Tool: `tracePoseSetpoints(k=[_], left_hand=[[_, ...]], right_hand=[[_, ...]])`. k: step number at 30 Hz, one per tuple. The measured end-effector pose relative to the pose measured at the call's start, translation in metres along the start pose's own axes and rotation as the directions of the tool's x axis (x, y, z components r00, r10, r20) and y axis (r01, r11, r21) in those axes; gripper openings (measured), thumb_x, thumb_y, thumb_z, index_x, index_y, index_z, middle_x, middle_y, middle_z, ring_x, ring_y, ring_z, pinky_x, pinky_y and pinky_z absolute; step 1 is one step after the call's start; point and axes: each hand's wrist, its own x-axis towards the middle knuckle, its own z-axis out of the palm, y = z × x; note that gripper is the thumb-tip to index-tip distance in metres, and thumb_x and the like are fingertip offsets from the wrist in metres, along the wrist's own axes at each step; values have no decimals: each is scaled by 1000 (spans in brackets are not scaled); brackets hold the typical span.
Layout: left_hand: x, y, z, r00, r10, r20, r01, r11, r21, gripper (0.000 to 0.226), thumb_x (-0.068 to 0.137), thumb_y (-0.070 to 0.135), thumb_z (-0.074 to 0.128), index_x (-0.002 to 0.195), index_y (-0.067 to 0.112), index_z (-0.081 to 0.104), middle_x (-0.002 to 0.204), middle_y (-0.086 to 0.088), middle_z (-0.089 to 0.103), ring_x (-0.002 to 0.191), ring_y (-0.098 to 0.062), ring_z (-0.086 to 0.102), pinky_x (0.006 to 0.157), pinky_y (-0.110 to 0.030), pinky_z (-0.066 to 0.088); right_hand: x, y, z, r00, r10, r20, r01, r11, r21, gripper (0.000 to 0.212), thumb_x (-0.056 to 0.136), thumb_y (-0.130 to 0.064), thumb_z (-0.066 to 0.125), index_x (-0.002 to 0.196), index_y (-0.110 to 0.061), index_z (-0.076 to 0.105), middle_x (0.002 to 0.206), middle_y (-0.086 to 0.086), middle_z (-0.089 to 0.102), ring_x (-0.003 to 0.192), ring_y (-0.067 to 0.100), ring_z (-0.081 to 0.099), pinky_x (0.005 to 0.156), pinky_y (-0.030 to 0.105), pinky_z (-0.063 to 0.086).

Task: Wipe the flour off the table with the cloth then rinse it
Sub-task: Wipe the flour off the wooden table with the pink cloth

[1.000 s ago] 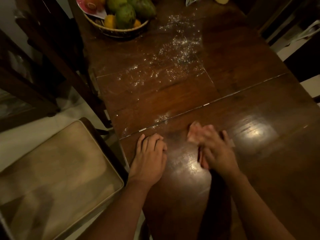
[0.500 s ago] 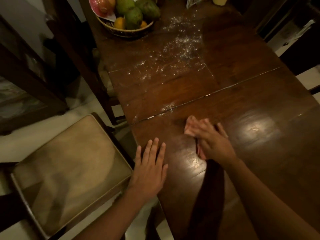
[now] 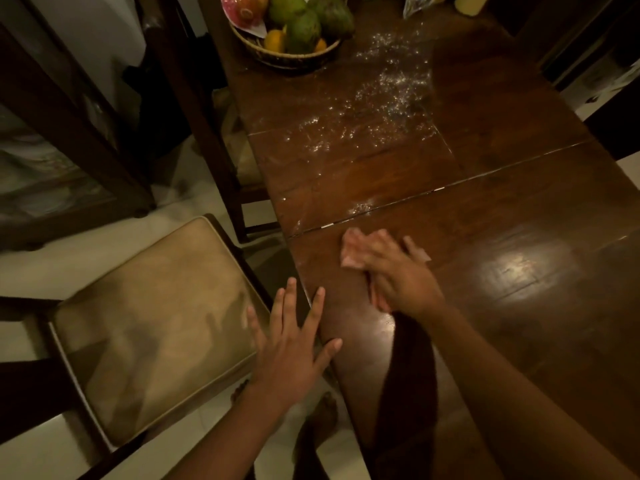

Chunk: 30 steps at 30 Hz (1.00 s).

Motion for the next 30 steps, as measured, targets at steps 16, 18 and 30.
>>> tracePoseSetpoints(k=[16, 18, 30], left_hand=[[14, 2, -9, 987, -42, 154, 35, 998, 45, 88, 83, 82, 5, 157, 34, 1, 165, -10, -2, 149, -34, 17, 104, -73, -1], [15, 4, -12, 994, -21, 110, 15, 998, 53, 85, 82, 81, 2, 150, 37, -24, 159, -7, -30, 151, -31, -8, 103, -70, -16], [14, 3, -20, 980, 42, 194, -10, 987, -160, 89, 93, 67, 34, 146, 39, -32, 140, 3, -56, 146, -22, -28, 120, -56, 8]], right_hand=[[44, -13, -29, 941, -262, 216, 274, 961, -28, 71, 98, -14, 42, 151, -54, 17, 164, -25, 4, 155, 13, -4, 123, 49, -2], [38, 20, -36, 997, -27, 73, 26, 1000, 12, 64, 97, -17, 38, 148, -55, 31, 163, -26, 12, 155, 13, 5, 122, 59, 4], [107, -98, -11, 950, -256, 179, 260, 966, 5, 61, 96, -8, 44, 146, -42, 43, 167, -13, 9, 155, 25, -6, 123, 49, -4]])
